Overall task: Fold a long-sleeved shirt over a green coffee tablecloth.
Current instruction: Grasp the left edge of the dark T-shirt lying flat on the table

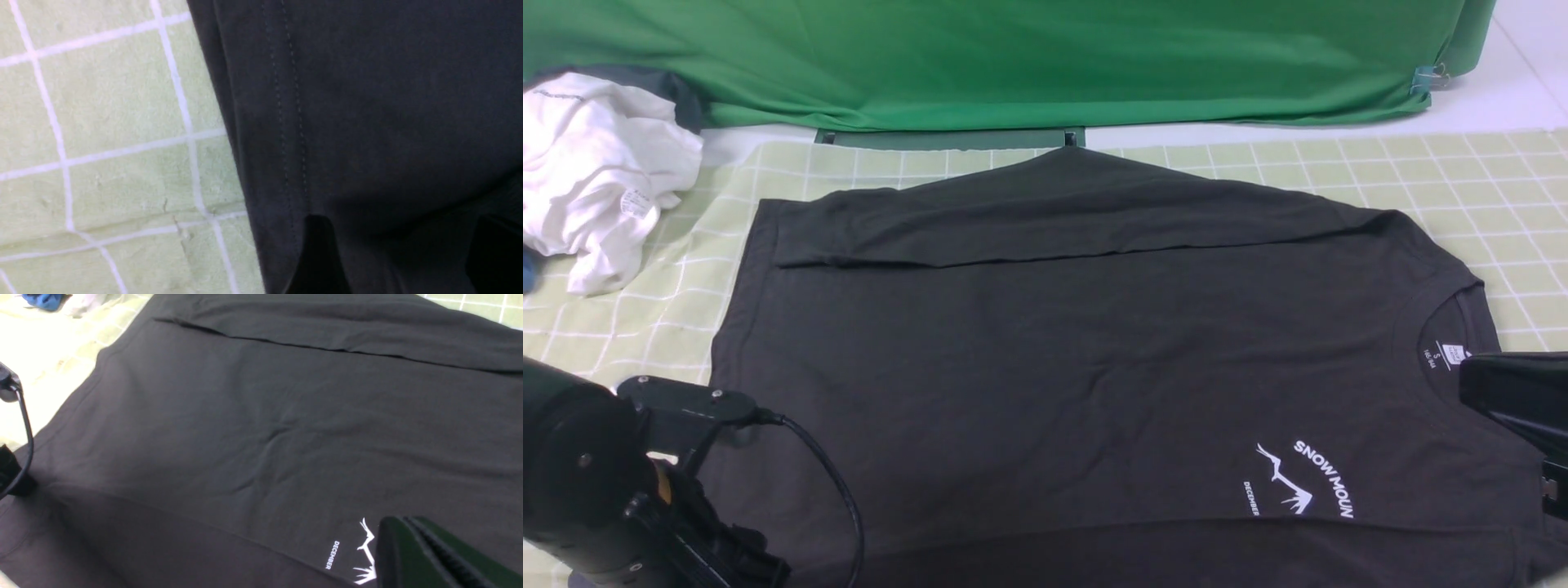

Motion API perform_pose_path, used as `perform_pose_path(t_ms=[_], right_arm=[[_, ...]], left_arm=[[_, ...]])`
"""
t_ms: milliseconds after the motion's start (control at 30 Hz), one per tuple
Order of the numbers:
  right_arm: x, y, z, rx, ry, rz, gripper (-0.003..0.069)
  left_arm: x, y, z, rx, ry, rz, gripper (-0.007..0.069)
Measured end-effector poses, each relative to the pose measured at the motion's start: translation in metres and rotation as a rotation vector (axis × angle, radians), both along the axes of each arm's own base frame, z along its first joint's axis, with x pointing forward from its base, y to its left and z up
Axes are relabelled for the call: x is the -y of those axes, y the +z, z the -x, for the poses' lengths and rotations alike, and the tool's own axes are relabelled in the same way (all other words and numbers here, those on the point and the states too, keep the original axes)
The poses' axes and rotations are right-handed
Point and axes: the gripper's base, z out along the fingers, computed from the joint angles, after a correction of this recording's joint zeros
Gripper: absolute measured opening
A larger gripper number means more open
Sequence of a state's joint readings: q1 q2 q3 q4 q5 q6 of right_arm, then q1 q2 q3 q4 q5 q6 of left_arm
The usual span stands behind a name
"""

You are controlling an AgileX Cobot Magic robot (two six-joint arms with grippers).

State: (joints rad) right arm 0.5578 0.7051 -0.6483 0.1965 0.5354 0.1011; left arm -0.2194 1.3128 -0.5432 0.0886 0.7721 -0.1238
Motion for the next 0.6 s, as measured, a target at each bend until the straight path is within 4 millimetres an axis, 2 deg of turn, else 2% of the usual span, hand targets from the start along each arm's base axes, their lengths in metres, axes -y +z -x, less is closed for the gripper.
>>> perform_pose_path(t_ms=[200,400,467,533,567,600], right_arm=[[0.000,0.000,0.000,-0.001,-0.001,-0.004,0.0007],[-0.001,0.000,0.000,-0.008,-0.001,-0.014,0.0008],[-0.001,0.000,0.000,-0.008,0.000,-0.015,0.0008],[-0.001,0.000,0.000,-0.008,0.000,-0.015,0.0008],[-0.001,0.000,0.000,-0.009,0.001,-0.016,0.0008],[-0.001,0.000,0.000,-0.009,0.001,-0.016,0.0010]], left_arm=[[0.005,-0.013,-0.003,-0.076,0.013,0.032,0.0494],[0.007,-0.020,-0.005,-0.122,-0.006,0.036,0.0411],[0.009,-0.020,-0.005,-0.132,0.001,0.052,0.0304],[0.009,-0.019,-0.005,-0.136,0.004,0.057,0.0239],[0.009,-0.018,-0.005,-0.147,0.003,0.055,0.0181],[0.009,-0.016,-0.004,-0.171,-0.002,0.046,0.0090]])
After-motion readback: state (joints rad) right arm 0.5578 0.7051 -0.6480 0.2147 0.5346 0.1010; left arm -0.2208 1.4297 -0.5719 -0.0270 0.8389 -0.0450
